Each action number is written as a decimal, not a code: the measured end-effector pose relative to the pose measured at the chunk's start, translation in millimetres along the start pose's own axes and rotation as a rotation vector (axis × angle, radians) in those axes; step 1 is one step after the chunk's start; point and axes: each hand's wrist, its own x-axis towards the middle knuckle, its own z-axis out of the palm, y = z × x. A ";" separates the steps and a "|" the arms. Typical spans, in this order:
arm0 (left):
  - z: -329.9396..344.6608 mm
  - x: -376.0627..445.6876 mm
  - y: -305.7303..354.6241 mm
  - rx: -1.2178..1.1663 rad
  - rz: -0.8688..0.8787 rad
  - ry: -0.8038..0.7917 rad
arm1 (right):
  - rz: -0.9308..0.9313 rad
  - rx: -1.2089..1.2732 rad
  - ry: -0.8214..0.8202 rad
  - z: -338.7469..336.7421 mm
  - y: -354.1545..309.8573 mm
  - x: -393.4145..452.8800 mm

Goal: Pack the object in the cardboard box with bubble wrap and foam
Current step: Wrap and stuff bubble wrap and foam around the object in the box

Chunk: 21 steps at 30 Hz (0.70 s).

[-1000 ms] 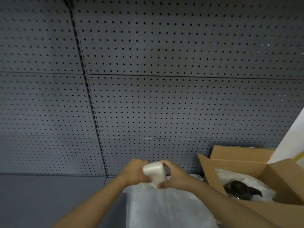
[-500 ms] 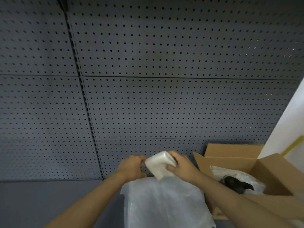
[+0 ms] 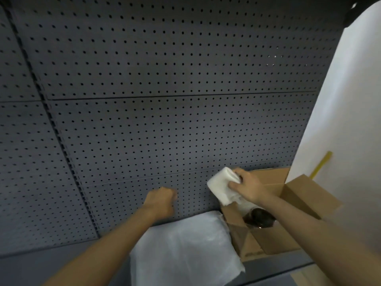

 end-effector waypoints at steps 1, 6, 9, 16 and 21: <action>0.9 3.8 9.3 -0.003 0.007 0.006 | 0.009 -0.012 -0.001 -5.1 9.8 0.1; 0.7 26.0 58.5 -0.064 -0.027 0.032 | 0.034 -0.093 0.017 -36.3 58.1 7.9; 0.7 41.1 90.7 -0.066 -0.054 0.050 | 0.058 -0.180 0.000 -54.4 84.3 13.3; 12.6 59.4 142.7 -0.137 -0.086 0.064 | 0.100 -0.250 -0.213 -52.4 125.7 23.3; 20.6 72.3 140.8 -0.153 -0.109 0.046 | 0.138 -0.252 -0.362 -26.7 139.7 42.0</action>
